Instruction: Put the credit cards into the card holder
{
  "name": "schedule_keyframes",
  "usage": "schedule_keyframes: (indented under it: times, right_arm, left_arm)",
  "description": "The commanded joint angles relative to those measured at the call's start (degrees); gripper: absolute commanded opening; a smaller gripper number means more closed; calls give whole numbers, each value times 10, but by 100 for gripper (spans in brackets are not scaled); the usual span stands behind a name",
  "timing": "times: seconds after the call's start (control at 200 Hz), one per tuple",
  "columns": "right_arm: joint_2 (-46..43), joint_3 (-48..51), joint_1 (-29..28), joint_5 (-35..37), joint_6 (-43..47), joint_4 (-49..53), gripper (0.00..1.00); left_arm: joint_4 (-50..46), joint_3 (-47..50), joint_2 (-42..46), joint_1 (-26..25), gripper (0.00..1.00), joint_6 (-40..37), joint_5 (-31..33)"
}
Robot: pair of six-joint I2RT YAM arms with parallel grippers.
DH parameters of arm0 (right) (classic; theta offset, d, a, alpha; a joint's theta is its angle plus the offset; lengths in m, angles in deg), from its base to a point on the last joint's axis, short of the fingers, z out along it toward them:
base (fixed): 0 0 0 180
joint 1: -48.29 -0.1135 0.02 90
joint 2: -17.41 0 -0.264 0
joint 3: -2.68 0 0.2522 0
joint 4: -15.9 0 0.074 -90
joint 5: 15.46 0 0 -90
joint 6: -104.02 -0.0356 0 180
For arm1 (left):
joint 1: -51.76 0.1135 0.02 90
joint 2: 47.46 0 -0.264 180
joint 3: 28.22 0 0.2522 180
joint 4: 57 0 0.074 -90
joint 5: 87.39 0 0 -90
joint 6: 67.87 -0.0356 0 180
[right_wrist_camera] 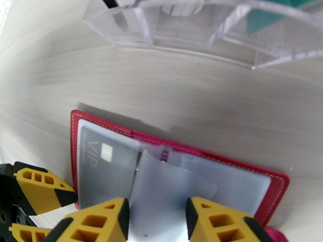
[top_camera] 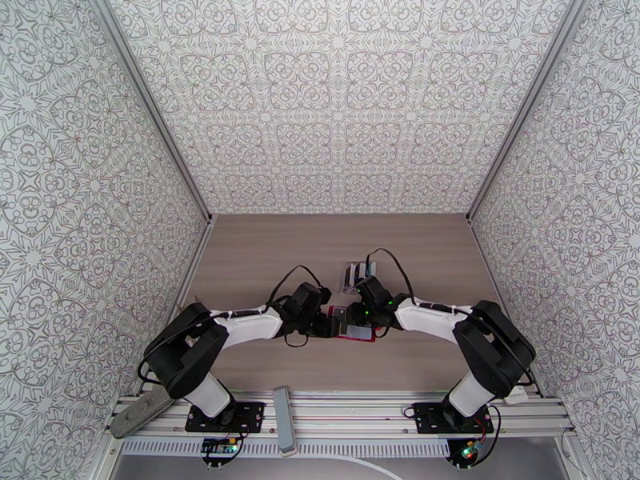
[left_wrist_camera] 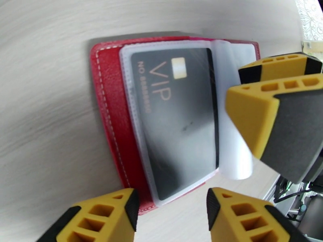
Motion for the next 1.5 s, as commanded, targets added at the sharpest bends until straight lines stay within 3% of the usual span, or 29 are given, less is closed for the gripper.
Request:
schedule_keyframes:
  times: [0.0, 1.23, 1.496]
  right_arm:
    - [-3, 17, -9, -16, -13, 2, 41]
    - [-14, 34, -18, -88, -78, -94, 34]
    - [0, 38, -18, -106, -93, -123, 29]
  left_arm:
    - [2, 9, -12, -2, 51, -21, -20]
    - [93, 42, -8, 34, 55, -6, -100]
    - [81, 37, -9, 30, 55, -13, -86]
